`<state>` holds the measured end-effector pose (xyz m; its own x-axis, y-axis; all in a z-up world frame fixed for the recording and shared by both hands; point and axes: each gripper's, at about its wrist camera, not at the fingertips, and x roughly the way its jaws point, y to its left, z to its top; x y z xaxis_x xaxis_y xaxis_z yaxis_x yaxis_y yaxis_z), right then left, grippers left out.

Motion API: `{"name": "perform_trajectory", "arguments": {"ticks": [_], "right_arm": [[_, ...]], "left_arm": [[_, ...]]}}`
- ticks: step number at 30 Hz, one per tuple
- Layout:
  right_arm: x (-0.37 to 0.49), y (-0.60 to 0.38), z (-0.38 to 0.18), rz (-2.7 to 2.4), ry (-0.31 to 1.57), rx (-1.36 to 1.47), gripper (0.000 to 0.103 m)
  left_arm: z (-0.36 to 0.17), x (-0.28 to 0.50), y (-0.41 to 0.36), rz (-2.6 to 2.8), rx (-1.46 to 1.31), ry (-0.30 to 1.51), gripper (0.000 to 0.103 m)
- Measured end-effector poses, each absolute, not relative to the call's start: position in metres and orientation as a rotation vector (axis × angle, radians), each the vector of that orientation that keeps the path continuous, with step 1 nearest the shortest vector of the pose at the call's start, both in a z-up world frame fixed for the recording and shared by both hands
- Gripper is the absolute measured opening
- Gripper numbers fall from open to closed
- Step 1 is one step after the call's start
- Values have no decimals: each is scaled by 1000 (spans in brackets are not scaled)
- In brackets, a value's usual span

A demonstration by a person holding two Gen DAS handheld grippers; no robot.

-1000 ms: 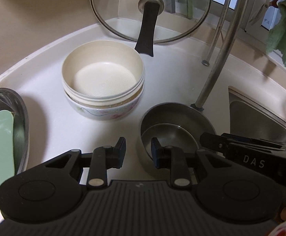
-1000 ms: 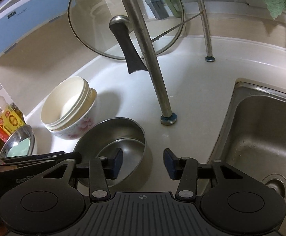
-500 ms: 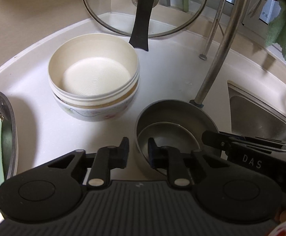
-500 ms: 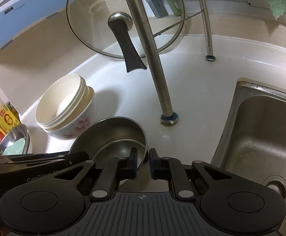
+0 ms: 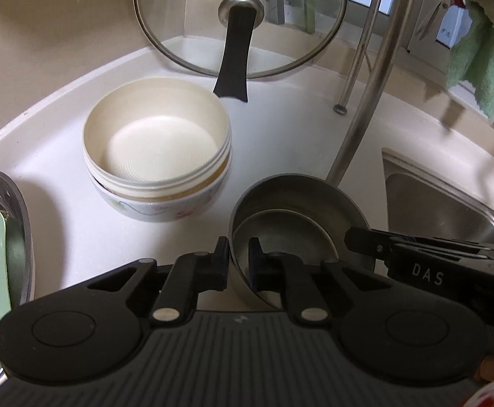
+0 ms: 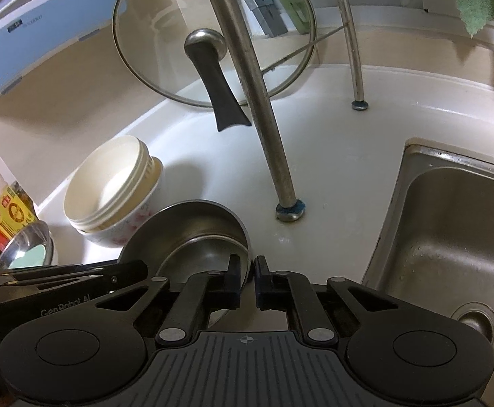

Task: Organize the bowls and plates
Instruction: 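Lift the saucepan with both grippers and carry it over the bowl stack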

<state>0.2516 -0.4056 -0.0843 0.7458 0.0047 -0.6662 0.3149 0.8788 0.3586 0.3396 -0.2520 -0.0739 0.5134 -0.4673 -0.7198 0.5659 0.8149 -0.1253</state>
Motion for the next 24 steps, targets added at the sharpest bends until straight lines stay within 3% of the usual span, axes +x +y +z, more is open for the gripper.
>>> {"name": "perform_trajectory", "arguments": {"ticks": [24], "right_arm": [[246,-403,-5,-129,602,498,7]], "left_arm": [[-11,327,-227,-630,36,694,10]]}}
